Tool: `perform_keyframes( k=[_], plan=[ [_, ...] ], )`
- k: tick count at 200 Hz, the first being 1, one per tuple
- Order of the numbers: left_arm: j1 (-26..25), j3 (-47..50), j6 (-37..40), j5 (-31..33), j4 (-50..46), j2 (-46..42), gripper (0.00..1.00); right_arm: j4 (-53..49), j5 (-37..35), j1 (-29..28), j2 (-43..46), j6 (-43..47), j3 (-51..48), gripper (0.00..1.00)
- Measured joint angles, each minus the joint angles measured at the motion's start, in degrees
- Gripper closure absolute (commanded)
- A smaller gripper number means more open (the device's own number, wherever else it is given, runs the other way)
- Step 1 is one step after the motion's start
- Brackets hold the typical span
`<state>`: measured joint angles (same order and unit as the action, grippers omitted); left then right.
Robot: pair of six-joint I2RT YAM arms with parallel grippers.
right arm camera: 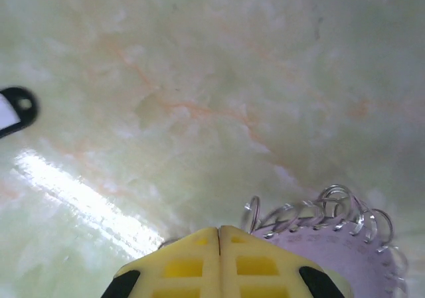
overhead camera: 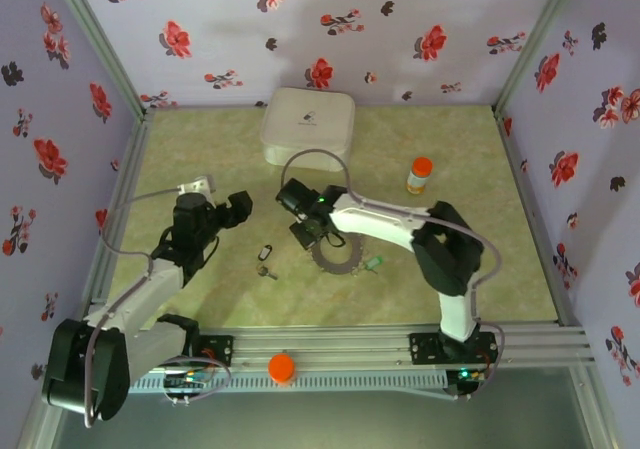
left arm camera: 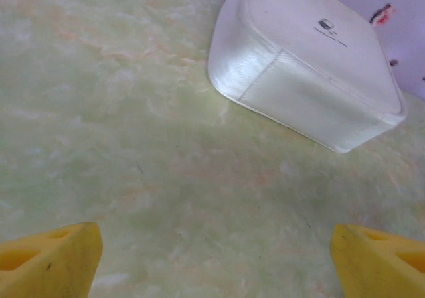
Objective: Put the keys on the keyring
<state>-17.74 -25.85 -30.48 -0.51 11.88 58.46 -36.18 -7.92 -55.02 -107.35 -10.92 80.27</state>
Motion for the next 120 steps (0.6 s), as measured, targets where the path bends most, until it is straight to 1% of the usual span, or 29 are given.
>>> perform_keyframes(
  k=[19, 45, 61, 75, 89, 120],
  plan=[
    [-2.5, -0.1, 5.8, -0.3, 0.1, -2.3, 0.15, 5.6, 3.0, 1.6, 7.9, 2.2, -6.1, 1.0],
    [-4.9, -0.1, 12.6, -3.7, 1.7, -4.5, 0.35, 13.0, 9.6, 5.5, 15.5, 4.5, -12.6, 1.0],
    [-6.3, -0.1, 16.2, -6.5, 2.8, -4.3, 0.44, 17.6, 14.0, 7.4, 18.4, 6.1, -16.7, 1.0],
    [-8.4, -0.1, 18.6, -9.2, 3.7, -3.8, 0.53, 20.6, 17.6, 7.8, 20.0, 7.6, -19.8, 1.0],
    [-10.5, -0.1, 20.8, -12.1, 4.2, -3.2, 0.57, 23.7, 21.7, 7.8, 21.2, 8.6, -22.9, 1.0],
    [-14.1, 0.0, 26.3, -18.0, 4.4, -2.0, 0.59, 28.1, 28.9, 8.3, 24.5, 10.8, -28.2, 1.0]
  ],
)
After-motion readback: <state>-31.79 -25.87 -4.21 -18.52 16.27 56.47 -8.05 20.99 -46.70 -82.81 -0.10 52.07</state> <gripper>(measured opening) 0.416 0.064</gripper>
